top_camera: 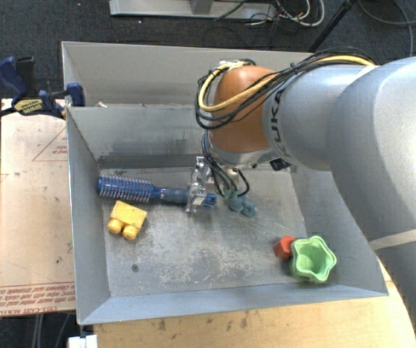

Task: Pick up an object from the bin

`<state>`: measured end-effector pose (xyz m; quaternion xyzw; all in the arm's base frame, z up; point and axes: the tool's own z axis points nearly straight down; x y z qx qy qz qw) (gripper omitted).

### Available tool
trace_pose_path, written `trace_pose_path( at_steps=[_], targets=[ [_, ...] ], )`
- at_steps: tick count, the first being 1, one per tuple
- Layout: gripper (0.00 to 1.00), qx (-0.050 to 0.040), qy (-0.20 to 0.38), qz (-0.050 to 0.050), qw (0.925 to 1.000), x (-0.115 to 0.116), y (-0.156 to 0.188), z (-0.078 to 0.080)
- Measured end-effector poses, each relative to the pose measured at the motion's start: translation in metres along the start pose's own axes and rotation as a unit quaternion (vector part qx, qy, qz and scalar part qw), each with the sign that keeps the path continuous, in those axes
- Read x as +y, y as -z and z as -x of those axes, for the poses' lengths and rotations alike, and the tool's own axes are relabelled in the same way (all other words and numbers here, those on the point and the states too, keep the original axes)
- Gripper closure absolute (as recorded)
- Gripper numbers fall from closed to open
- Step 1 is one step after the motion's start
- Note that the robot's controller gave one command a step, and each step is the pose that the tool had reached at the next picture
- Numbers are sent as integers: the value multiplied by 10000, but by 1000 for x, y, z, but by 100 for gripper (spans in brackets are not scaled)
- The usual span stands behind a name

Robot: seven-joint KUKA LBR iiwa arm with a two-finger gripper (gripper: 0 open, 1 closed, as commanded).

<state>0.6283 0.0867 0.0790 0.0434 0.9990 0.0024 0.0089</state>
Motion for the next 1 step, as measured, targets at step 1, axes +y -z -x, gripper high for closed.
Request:
trace_pose_path(
  at_steps=[1],
  targets=[
    [100,41,90,-16,9999,8,176,6]
  ],
)
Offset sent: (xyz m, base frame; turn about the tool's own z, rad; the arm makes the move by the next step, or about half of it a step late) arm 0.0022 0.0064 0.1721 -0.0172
